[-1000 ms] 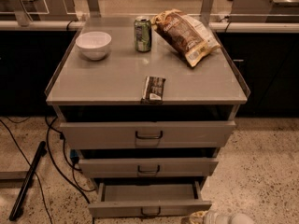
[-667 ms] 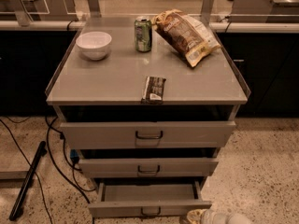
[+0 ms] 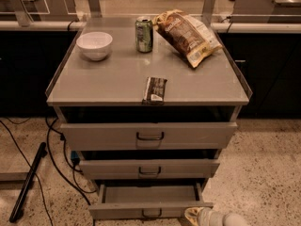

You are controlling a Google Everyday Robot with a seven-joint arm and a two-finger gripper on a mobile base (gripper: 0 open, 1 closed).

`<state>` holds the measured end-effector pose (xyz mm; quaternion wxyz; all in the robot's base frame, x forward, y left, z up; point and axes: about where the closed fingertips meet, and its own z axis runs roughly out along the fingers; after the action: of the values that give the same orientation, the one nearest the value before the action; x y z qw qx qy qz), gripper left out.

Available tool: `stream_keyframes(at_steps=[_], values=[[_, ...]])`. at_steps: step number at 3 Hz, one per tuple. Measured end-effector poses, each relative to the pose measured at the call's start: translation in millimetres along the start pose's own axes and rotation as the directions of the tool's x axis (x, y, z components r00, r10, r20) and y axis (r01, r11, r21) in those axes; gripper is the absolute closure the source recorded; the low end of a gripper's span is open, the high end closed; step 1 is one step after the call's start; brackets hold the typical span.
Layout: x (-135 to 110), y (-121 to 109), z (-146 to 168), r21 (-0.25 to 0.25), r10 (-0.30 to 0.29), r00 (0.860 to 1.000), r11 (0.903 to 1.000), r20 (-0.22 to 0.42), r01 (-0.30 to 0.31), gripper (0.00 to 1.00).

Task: Close bottom drawer

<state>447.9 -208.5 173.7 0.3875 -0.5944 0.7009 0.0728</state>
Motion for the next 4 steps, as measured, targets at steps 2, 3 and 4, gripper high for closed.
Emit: stream_keyframes(at_steps=[2,3,4], values=[[-7,-21,37,0.028,-0.039,0.999,0.9988,-0.004,0.039,1.00],[-10,-27,45,0.032,-0.049,0.999,0.9983,-0.006,0.049,1.00],[-12,-33,53,0.033,-0.061,0.998,0.9976,-0.012,0.062,1.00]])
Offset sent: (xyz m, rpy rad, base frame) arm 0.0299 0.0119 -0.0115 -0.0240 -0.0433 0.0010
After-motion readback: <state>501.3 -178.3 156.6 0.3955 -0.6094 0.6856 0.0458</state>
